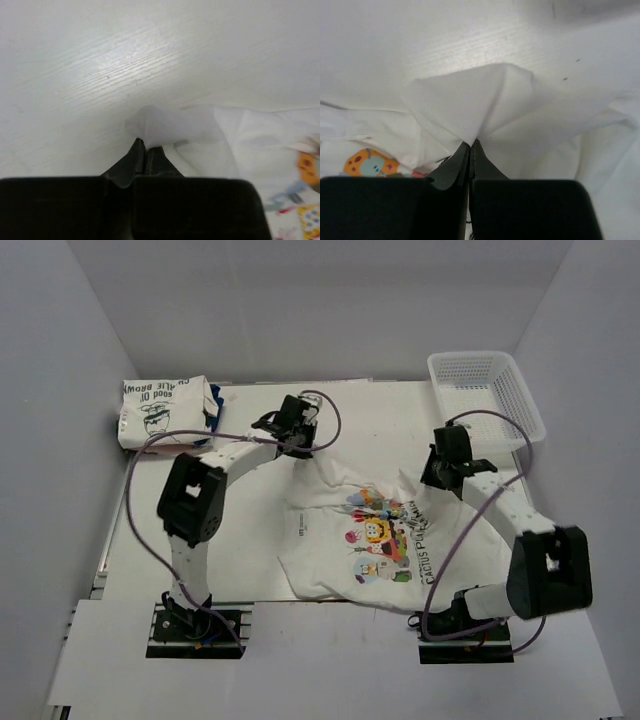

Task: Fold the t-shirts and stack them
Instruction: Flatten out the tshirt

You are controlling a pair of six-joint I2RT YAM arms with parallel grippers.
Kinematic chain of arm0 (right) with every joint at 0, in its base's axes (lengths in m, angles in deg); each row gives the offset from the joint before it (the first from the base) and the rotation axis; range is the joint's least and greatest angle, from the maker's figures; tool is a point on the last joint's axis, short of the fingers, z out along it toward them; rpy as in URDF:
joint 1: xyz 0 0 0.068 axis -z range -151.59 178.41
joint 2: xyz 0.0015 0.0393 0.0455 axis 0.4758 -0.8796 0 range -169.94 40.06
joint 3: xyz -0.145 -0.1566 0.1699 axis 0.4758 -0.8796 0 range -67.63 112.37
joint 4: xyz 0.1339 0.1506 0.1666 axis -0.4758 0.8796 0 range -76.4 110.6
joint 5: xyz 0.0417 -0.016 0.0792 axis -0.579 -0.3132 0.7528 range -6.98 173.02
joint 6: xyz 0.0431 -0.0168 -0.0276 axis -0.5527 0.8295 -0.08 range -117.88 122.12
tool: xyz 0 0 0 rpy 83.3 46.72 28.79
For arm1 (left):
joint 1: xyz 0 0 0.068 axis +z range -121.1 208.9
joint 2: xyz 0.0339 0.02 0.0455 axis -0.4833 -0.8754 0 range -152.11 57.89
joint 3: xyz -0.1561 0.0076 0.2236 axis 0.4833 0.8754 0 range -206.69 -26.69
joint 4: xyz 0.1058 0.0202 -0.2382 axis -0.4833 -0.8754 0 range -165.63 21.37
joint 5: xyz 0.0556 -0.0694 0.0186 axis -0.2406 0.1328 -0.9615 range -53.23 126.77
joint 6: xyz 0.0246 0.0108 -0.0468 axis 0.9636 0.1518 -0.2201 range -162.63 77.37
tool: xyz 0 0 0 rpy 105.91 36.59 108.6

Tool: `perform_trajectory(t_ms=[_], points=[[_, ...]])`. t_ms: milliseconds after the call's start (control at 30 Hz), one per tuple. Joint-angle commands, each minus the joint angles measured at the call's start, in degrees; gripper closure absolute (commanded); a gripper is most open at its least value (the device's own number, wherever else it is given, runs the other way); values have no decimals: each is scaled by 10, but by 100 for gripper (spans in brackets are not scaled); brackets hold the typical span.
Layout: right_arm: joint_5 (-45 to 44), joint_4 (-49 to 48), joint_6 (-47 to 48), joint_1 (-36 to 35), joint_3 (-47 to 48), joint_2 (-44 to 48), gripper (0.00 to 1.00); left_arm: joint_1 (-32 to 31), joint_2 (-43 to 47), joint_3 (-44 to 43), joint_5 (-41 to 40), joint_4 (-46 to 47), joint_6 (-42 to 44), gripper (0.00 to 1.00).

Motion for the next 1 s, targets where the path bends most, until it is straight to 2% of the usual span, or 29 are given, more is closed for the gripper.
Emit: perform_trajectory(t_ms=[0,33,133,233,267,300,367,433,633,700,733,800,833,967], points=[[-19,6,27,1,36,139,100,-5,185,61,-44,108,-15,100],[-19,6,32,1,36,140,100,-5,218,62,-45,108,-15,100],[-28,25,38,-1,54,224,100,-10,338,111,-56,127,-22,100],[-32,42,53,1,82,296,100,-10,413,130,-74,105,-22,100],[-54,50,53,0,91,309,100,-10,458,130,-80,99,-22,100],[-51,54,50,1,120,341,100,-10,478,130,-74,93,-22,100],[-37,52,63,2,143,359,100,-10,515,108,-69,83,-22,100],[-32,58,85,1,207,374,100,-10,561,82,-69,59,-22,100],[6,104,137,1,432,383,100,-10,663,-43,-59,14,-22,100],[13,120,153,2,469,383,100,5,682,-74,-38,8,-22,100],[37,128,158,2,522,385,100,5,687,-110,-2,8,-22,100],[61,146,167,2,561,384,100,5,692,-153,40,-7,-22,100],[82,155,171,2,617,376,100,5,686,-214,72,-18,-29,100],[94,170,187,3,694,356,100,5,649,-353,92,-80,-29,100]])
